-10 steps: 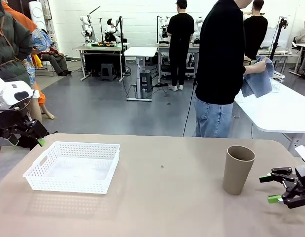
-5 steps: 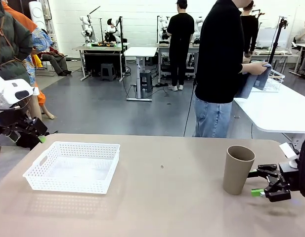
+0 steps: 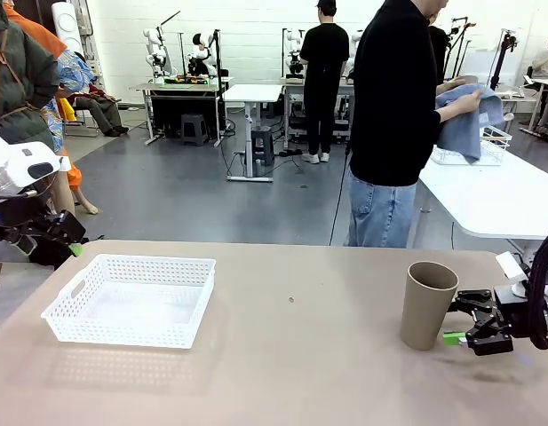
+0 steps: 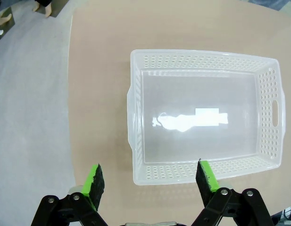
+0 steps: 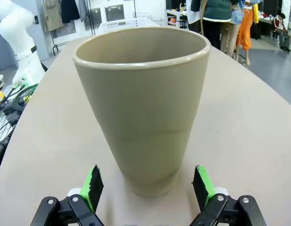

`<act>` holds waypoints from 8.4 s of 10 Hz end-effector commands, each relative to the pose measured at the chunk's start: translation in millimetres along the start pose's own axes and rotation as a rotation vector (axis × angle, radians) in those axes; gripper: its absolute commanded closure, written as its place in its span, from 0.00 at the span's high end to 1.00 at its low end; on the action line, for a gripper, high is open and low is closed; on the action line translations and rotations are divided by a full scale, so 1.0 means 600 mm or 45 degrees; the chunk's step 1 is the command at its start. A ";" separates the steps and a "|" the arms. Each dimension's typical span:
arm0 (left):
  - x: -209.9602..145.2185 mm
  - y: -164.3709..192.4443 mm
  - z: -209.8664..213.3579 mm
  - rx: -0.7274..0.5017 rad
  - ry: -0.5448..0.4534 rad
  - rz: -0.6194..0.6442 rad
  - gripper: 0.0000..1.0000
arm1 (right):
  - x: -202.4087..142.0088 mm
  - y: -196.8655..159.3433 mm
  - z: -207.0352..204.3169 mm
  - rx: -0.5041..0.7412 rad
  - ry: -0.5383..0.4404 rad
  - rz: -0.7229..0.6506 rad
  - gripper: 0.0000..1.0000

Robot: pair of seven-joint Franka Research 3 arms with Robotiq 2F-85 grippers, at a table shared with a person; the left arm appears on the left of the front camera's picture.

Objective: Clean and organize the cups into the basket.
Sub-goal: Pick up the Organizing basket and move it to the center of the table, then pick up the Reusable plastic cup from the right side of the table and place it inside the Organizing basket.

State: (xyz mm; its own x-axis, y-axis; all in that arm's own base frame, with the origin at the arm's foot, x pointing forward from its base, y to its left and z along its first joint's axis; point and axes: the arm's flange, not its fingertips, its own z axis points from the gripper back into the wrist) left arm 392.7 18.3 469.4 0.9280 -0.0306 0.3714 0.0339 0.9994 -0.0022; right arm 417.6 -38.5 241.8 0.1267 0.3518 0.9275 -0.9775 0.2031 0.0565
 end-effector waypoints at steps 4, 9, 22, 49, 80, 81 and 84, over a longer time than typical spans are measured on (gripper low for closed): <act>0.006 -0.003 -0.026 0.018 0.021 -0.003 1.00 | 0.000 -0.002 -0.004 0.003 -0.013 0.017 1.00; 0.000 0.000 -0.058 0.106 -0.002 -0.082 1.00 | 0.004 -0.016 -0.011 0.004 -0.111 0.012 1.00; -0.028 0.007 -0.173 0.110 0.230 -0.100 1.00 | 0.011 -0.015 -0.119 0.111 -0.106 0.017 1.00; -0.111 -0.323 -0.145 0.202 0.154 -0.179 0.00 | 0.356 0.105 0.110 -0.163 -0.201 0.118 0.00; -0.167 -0.530 -0.150 0.251 0.099 -0.131 0.00 | 0.471 0.181 -0.270 -0.052 1.467 0.371 0.79; -0.167 -0.530 -0.150 0.251 0.099 -0.131 0.00 | 0.471 0.181 -0.270 -0.052 1.467 0.371 0.79; -0.167 -0.530 -0.150 0.251 0.099 -0.131 0.00 | 0.455 0.196 -0.313 0.105 1.473 0.507 0.79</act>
State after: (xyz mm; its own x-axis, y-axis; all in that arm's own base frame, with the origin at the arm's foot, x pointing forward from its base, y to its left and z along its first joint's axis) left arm 325.0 -299.4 351.5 0.9521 -0.1182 0.2822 0.0619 0.9777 0.2007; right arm 368.2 244.8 439.7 -0.0848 0.9959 0.0330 -0.9913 -0.0810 -0.1041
